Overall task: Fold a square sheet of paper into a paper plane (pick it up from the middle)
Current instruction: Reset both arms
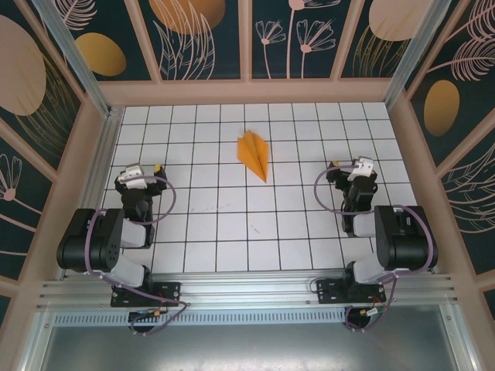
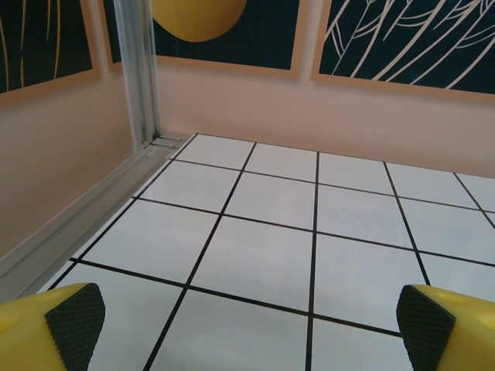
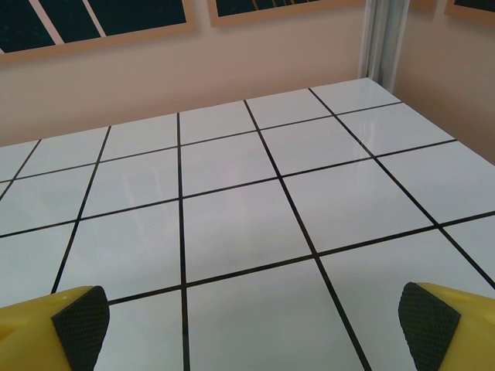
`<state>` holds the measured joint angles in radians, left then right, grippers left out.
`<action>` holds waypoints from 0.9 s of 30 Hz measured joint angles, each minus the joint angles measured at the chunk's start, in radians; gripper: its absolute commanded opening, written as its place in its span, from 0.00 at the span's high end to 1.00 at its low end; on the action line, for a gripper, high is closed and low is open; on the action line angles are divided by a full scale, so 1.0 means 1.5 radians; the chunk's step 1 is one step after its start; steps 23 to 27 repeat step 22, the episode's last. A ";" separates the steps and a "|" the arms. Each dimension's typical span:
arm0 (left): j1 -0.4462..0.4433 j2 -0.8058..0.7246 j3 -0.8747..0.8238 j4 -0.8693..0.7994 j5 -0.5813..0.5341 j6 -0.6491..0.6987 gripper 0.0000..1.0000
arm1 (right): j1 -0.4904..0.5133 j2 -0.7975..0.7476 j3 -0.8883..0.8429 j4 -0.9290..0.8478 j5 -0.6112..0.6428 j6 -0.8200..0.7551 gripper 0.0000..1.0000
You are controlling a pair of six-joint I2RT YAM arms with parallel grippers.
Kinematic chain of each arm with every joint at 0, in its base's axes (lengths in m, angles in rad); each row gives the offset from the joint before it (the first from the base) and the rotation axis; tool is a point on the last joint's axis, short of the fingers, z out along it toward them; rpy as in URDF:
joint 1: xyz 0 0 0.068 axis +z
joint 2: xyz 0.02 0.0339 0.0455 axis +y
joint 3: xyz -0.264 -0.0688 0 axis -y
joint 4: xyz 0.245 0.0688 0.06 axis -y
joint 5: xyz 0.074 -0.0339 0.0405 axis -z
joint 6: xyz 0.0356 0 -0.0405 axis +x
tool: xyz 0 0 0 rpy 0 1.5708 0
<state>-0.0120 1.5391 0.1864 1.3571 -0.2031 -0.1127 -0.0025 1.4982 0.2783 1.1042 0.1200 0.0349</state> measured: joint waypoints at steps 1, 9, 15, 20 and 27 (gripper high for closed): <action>0.000 0.000 0.000 0.000 0.008 0.003 0.02 | 0.000 0.000 0.000 0.000 -0.002 0.000 0.01; 0.000 0.000 0.009 -0.005 0.052 0.018 0.01 | -0.002 0.024 -0.034 0.055 -0.012 -0.002 0.01; 0.000 0.000 0.011 -0.006 0.061 0.021 0.01 | -0.002 0.024 -0.035 0.070 -0.012 -0.003 0.01; 0.000 0.000 0.016 -0.015 0.061 0.021 0.01 | -0.002 0.024 -0.035 0.077 -0.012 -0.003 0.01; 0.000 0.000 0.016 -0.016 0.061 0.021 0.01 | -0.002 0.024 -0.035 0.080 -0.012 -0.002 0.01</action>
